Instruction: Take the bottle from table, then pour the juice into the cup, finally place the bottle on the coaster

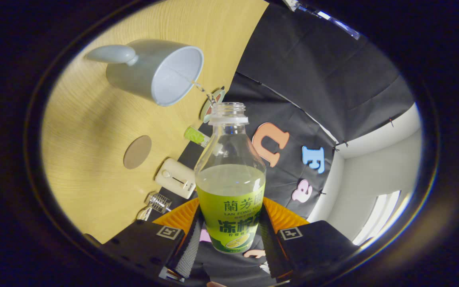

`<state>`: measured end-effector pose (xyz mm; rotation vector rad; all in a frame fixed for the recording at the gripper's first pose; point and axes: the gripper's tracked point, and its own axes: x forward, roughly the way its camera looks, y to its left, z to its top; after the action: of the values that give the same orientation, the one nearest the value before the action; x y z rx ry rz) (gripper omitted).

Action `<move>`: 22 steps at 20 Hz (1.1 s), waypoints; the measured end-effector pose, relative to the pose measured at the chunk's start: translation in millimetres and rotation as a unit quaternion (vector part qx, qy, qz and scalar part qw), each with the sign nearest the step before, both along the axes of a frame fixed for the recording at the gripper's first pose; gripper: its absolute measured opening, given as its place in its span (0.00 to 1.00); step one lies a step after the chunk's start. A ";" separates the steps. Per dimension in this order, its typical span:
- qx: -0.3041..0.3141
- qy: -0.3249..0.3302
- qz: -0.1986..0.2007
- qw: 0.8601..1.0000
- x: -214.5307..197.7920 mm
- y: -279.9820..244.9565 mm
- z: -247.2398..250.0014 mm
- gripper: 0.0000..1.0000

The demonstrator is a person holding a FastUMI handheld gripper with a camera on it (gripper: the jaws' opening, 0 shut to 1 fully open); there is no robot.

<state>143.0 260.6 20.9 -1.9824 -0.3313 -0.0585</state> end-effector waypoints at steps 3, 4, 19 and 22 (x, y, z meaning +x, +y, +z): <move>-0.005 0.001 -0.001 1.000 -0.8 2.2 -0.1 0.75; -0.007 0.001 -0.002 1.000 0.2 1.5 0.3 0.75; 0.070 0.031 -0.008 0.997 4.5 -1.6 -4.1 0.75; 0.155 0.083 -0.011 0.984 9.0 -8.4 -14.8 0.75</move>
<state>152.0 252.2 6.1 -1.6695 -0.1808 0.0391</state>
